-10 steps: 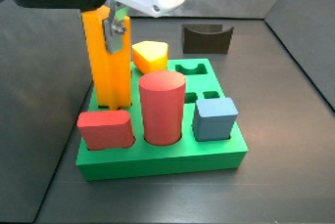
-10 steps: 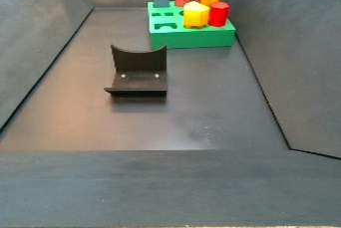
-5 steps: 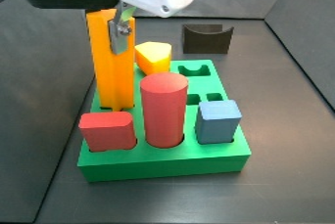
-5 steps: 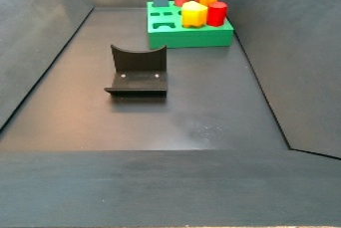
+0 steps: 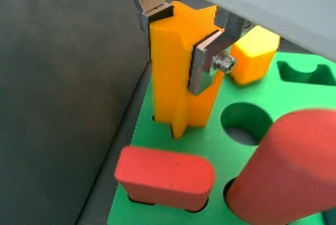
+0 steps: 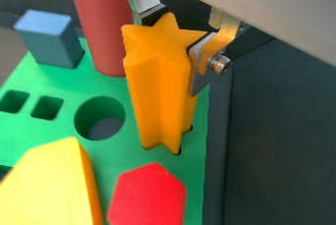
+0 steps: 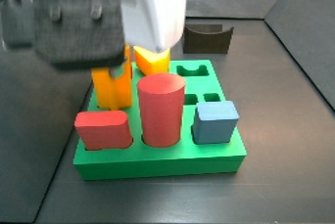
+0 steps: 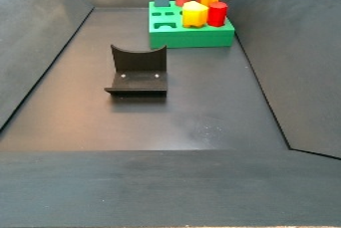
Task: Pick up the star object. Move up. Place the star object on the fixture. Regrasp the star object. Move to above the board. Insert the star object.
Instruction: Insert the star object.
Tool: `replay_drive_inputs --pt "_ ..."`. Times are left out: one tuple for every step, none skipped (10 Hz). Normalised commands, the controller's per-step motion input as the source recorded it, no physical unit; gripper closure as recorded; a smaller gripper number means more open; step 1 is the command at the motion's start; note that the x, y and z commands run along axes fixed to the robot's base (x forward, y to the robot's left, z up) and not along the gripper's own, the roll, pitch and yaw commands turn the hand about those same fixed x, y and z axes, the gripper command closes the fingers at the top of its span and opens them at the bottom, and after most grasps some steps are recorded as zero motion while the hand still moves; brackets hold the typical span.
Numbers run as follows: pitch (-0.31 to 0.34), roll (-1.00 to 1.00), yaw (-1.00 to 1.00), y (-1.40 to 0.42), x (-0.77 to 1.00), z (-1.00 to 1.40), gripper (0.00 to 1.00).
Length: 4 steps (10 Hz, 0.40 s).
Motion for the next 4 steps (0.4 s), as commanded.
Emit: replay_drive_inputs --pt "-0.106 0.11 0.12 -0.05 -0.22 -1.0 1.0" --pt "-0.147 0.06 0.11 -0.11 -0.06 -0.96 1.0" --pt "0.0 0.01 0.0 0.0 0.0 0.0 1.0" --pt "0.0 0.0 0.0 0.0 0.0 0.0 1.0"
